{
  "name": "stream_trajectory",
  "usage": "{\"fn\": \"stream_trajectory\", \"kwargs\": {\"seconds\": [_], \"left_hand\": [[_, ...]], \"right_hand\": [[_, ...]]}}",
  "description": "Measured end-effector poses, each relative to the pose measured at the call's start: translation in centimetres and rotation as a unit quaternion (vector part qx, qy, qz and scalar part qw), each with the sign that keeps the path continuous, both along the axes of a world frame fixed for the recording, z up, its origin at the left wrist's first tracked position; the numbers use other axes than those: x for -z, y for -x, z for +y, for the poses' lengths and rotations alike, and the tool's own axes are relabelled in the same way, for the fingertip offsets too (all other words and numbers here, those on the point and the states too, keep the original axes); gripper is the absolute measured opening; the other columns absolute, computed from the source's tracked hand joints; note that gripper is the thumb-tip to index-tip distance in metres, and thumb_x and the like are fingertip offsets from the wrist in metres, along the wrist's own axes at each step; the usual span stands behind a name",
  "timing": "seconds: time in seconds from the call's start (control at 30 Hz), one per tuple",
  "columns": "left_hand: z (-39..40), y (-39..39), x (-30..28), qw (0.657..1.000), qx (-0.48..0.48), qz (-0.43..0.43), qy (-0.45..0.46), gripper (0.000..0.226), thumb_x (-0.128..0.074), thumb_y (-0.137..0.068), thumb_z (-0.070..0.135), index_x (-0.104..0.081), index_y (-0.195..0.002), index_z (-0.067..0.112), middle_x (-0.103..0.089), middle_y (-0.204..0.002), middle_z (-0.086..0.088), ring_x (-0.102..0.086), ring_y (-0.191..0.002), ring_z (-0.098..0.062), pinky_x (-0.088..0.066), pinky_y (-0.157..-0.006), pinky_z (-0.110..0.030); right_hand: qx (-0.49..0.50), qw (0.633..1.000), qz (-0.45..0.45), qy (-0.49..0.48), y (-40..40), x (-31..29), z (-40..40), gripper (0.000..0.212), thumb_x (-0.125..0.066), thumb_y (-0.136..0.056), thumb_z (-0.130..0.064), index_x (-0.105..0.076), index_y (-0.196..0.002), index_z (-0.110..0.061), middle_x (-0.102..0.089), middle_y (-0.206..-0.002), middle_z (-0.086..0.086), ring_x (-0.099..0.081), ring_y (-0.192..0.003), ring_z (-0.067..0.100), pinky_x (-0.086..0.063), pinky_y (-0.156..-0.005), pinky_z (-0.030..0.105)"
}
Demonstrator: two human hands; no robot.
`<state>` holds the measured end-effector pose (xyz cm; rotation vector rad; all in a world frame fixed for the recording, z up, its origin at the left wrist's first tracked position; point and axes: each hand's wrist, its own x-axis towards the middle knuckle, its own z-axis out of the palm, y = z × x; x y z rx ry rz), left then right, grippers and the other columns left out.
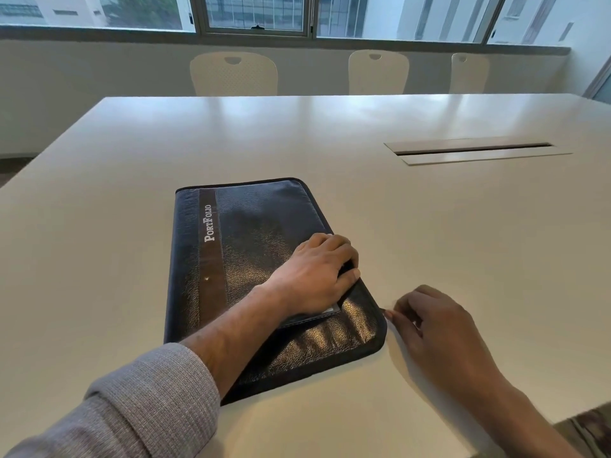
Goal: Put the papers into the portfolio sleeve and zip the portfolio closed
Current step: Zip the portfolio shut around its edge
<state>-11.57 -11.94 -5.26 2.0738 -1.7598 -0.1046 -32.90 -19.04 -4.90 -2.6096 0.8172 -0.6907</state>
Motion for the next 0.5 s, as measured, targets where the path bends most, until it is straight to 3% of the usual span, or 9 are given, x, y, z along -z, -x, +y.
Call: {"fn": "stream_trajectory", "kwargs": {"seconds": [0.5], "left_hand": [[0.1,0.0,0.2,1.0,0.001,-0.006,0.001,0.028,-0.038,-0.098,0.052,-0.053,-0.113,0.035,-0.047,-0.134,0.013,-0.029,-0.129,-0.013,-0.025,-0.106,-0.035]], "right_hand": [[-0.004,1.0,-0.003,0.005,-1.1,0.2,-0.3,0.017,-0.073,-0.081,-0.018,-0.063,-0.068,-0.018,-0.055,-0.07,-0.01,-0.051,-0.064,0.01,-0.035,-0.055,0.016]]}}
